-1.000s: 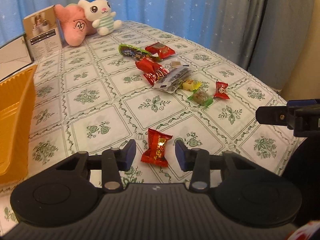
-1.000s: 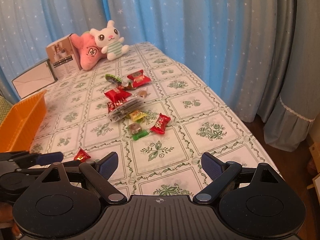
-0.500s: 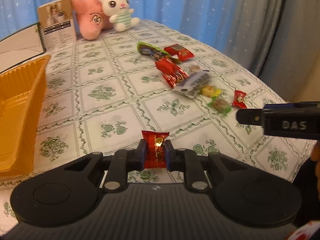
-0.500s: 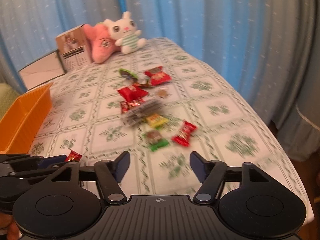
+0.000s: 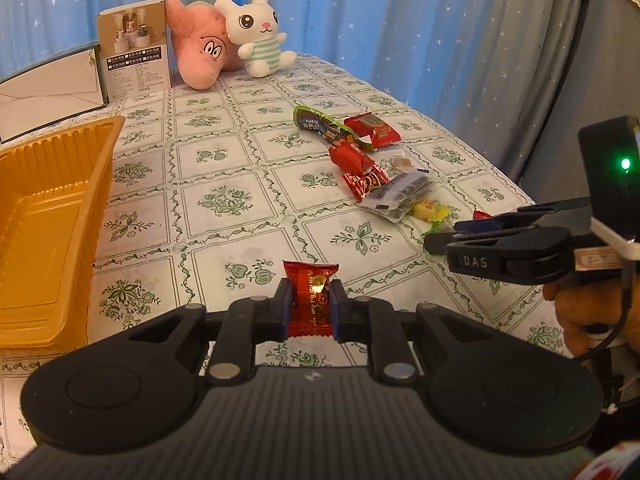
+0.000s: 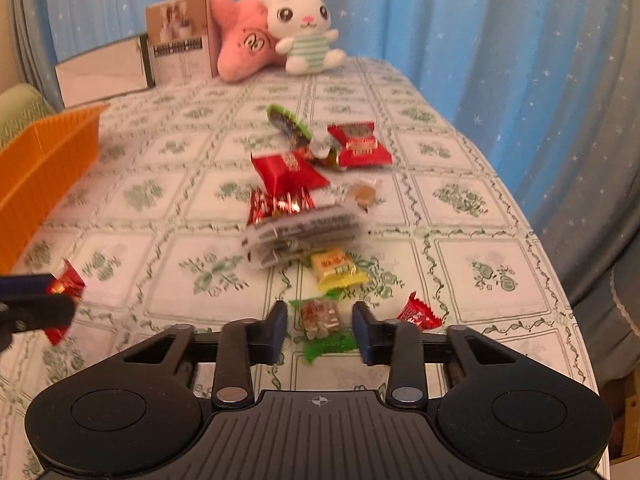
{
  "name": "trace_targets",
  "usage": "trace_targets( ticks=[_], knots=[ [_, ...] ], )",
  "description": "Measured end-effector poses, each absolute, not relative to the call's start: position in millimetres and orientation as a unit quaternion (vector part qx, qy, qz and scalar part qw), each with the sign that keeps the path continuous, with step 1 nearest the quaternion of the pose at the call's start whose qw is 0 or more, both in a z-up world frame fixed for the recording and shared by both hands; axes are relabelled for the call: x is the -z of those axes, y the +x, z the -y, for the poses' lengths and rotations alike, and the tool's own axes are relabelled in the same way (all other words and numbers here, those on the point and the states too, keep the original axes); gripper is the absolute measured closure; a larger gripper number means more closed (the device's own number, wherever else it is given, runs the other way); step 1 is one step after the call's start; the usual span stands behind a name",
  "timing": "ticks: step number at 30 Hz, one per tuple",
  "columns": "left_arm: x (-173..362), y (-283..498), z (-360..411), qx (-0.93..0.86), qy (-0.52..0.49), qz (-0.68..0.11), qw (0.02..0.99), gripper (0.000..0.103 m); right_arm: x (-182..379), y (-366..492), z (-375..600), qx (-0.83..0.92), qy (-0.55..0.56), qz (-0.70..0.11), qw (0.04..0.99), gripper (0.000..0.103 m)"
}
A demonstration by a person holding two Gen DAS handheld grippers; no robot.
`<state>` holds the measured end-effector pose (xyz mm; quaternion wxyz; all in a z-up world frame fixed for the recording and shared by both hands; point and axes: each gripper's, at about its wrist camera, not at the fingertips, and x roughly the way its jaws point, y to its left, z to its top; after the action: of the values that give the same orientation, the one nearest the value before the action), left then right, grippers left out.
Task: Organize snacks
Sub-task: 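Carry both candies to the orange tray and open both tools to drop them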
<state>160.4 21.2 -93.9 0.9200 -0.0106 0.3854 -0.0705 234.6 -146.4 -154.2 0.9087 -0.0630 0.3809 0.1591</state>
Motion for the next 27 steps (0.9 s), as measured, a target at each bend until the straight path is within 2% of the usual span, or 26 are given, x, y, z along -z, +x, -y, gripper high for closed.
trace_targets(
  ticks=[3,15,27],
  knots=[
    [92.9,158.2,-23.3,0.067,-0.011,-0.385,0.92,0.086,152.8,228.6,144.1,-0.156,-0.07,-0.373,0.912,0.08],
    [60.1,137.6,-59.9,0.032,-0.012,-0.37,0.929,0.086,101.0,182.4,108.2,-0.21,-0.02,-0.338,0.917,0.081],
    [4.5,114.1,-166.4,-0.052,-0.008,-0.339,0.939,0.086,35.6,175.6,-7.8,-0.327,-0.011,-0.281,0.902,0.081]
  ],
)
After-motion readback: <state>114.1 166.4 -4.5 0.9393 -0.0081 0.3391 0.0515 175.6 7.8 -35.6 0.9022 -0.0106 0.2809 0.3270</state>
